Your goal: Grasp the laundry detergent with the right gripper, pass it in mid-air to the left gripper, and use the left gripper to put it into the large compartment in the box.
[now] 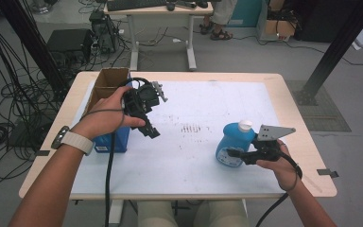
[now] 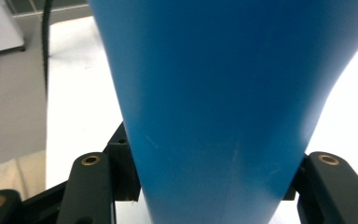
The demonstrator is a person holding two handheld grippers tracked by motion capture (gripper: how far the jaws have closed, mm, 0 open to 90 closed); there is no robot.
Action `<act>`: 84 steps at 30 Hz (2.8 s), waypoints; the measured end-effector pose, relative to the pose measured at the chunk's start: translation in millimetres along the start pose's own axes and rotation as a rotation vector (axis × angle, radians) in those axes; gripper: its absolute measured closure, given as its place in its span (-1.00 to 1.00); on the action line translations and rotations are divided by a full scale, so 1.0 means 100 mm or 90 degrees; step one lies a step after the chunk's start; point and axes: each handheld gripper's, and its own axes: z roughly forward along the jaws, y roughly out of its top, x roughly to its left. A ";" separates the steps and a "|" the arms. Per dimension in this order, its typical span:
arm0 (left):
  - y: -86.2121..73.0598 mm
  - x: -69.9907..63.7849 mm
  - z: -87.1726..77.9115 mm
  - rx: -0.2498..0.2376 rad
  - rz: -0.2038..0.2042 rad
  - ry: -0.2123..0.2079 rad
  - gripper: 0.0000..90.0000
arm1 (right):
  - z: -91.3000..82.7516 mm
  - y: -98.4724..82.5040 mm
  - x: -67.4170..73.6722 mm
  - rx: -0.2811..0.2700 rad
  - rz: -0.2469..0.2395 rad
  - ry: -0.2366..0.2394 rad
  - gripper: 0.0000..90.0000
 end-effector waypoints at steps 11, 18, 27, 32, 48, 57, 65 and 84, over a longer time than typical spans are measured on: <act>0.31 -0.19 -0.33 -0.018 0.024 0.027 -0.88 | -0.06 0.37 0.02 0.009 -0.008 0.073 -0.05; 0.54 -0.27 -0.52 -0.026 0.049 0.021 -0.90 | -0.12 0.62 -0.01 0.030 -0.013 0.124 -0.05; 0.84 -0.36 -0.70 -0.022 0.097 0.016 -0.90 | -0.14 0.88 -0.01 0.032 -0.052 0.159 -0.05; 0.97 -0.41 -0.78 -0.019 0.120 0.012 -0.90 | -0.12 1.01 -0.01 0.033 -0.066 0.178 -0.05; 1.13 -0.51 -0.82 -0.010 0.142 0.002 -0.90 | 0.03 1.32 0.00 0.043 -0.124 0.215 -0.05; 1.15 -0.52 -0.79 -0.007 0.146 -0.010 -0.89 | 0.11 1.35 0.03 0.052 -0.139 0.226 -0.05; 1.16 -0.55 -0.74 -0.014 0.149 -0.011 -0.89 | 0.22 1.35 0.06 0.057 -0.148 0.237 -0.05; 1.15 -0.54 -0.65 -0.013 0.154 -0.018 -0.89 | 0.39 1.33 0.13 0.061 -0.147 0.248 -0.04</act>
